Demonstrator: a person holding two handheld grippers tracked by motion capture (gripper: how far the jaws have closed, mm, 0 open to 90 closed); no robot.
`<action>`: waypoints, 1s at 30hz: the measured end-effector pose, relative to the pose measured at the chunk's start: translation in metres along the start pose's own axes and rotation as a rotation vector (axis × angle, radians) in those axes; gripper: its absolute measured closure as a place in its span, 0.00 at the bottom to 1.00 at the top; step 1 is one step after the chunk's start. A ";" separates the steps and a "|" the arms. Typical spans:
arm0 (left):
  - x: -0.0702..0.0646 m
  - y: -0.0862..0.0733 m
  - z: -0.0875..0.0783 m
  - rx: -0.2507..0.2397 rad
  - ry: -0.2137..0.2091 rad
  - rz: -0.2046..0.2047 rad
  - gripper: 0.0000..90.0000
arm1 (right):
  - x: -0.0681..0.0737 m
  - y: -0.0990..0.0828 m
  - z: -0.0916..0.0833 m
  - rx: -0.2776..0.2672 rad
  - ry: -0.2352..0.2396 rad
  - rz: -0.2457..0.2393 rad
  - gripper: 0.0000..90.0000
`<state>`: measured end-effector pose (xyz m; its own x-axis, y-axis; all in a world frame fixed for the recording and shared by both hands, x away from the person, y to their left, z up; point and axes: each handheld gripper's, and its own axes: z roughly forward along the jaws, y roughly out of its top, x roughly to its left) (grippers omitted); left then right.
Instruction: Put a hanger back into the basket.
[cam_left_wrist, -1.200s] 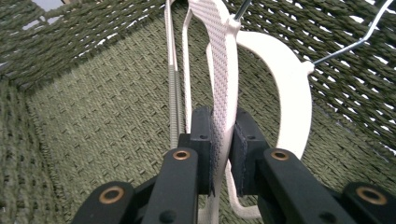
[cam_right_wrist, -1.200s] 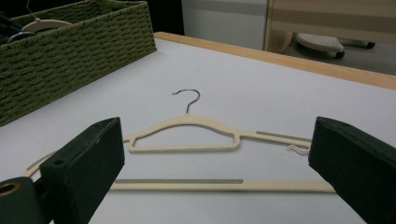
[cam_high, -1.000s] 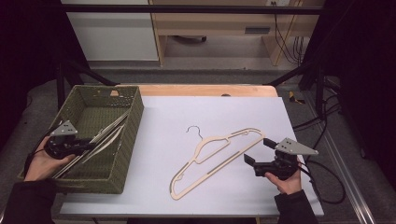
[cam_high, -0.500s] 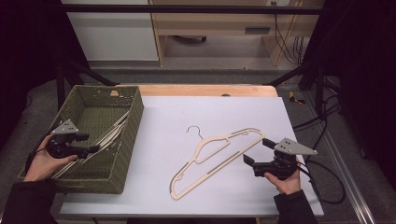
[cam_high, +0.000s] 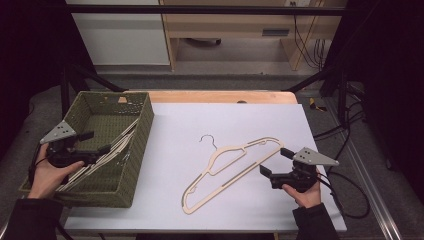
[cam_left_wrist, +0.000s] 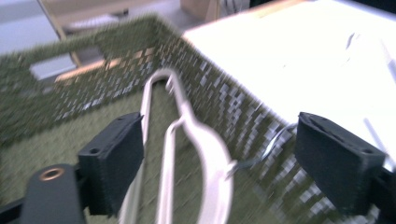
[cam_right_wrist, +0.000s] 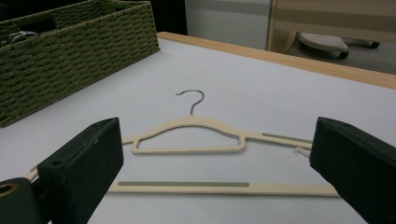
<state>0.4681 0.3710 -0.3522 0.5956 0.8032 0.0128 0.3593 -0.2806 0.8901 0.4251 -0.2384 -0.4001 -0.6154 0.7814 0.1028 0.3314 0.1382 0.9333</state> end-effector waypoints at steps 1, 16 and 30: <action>-0.004 0.003 0.000 -0.015 0.000 -0.006 0.15 | 0.000 0.000 0.000 0.000 0.003 0.003 0.03; -0.096 0.033 0.028 -0.188 -0.126 -0.027 0.08 | 0.000 0.008 0.005 -0.040 0.022 0.032 0.03; -0.150 0.014 0.075 -0.118 -0.213 -0.003 0.07 | 0.006 0.015 0.020 -0.004 0.046 -0.004 0.04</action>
<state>0.4381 0.2071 -0.3757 0.7373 0.6714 -0.0752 0.2823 -0.2050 0.9372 0.4410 -0.2190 -0.3921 -0.6491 0.7521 0.1143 0.3260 0.1393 0.9351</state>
